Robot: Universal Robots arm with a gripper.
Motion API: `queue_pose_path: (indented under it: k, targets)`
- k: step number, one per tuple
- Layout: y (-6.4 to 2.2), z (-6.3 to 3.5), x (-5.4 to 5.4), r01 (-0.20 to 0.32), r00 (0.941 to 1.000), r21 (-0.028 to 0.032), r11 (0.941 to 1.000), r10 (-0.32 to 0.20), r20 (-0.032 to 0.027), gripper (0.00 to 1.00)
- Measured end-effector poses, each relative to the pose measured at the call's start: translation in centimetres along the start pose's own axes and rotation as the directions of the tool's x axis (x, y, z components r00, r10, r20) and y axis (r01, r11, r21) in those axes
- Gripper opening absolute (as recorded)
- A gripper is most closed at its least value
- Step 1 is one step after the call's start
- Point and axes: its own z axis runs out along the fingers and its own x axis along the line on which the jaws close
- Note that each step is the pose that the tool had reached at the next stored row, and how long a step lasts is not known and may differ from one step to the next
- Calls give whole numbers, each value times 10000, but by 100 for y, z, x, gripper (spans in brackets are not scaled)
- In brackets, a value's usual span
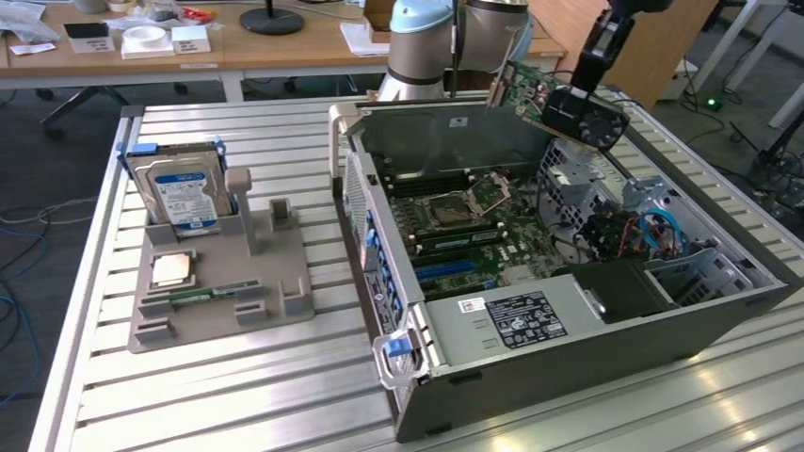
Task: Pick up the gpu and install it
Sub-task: 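Insert the gpu into the slot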
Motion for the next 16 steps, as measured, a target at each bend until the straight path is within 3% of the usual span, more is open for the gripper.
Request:
queue_pose_path:
  k: [8, 12, 16]
  targets:
    - [0, 2, 0, 1033, 9946, -46, 9946, -1034, -38, 26]
    - [0, 2, 0, 1571, 9876, -72, 9876, -1572, -57, 26]
    - [0, 3, 0, 2149, 9766, -100, 9766, -2149, -74, 26]
